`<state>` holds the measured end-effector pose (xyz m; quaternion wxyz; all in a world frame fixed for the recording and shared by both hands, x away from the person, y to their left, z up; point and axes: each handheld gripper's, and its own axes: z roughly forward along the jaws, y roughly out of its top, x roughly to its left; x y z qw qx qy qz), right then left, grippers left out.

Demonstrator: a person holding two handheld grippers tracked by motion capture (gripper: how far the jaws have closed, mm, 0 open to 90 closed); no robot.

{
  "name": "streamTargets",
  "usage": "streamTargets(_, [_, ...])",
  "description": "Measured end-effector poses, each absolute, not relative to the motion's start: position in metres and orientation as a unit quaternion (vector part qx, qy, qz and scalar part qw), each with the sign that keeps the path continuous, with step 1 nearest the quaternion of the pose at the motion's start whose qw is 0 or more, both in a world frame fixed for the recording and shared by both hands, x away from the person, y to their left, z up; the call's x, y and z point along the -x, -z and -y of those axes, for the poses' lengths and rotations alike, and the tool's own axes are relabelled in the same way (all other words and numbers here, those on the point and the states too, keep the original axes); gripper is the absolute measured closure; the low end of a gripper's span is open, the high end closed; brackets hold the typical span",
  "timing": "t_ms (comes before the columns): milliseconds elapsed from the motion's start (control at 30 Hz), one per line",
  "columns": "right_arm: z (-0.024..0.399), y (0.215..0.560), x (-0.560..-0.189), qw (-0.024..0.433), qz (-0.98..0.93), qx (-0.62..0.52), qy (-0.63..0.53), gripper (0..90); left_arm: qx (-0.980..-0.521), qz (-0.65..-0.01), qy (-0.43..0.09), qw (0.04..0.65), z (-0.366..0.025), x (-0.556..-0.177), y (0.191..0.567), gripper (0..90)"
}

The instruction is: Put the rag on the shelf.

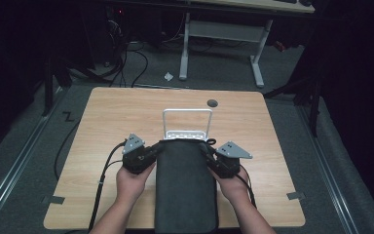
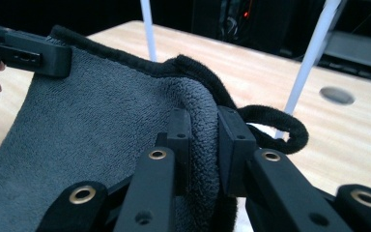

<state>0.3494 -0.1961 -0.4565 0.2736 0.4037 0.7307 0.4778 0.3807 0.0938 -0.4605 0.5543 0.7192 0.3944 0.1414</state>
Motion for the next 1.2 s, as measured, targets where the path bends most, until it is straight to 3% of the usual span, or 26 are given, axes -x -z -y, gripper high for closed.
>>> streamTargets(1200, [0.198, 0.372, -0.374, 0.33, -0.679, -0.382, -0.533, 78.1, -0.684, -0.354, -0.205, 0.604, -0.093, -0.408, 0.371, 84.8])
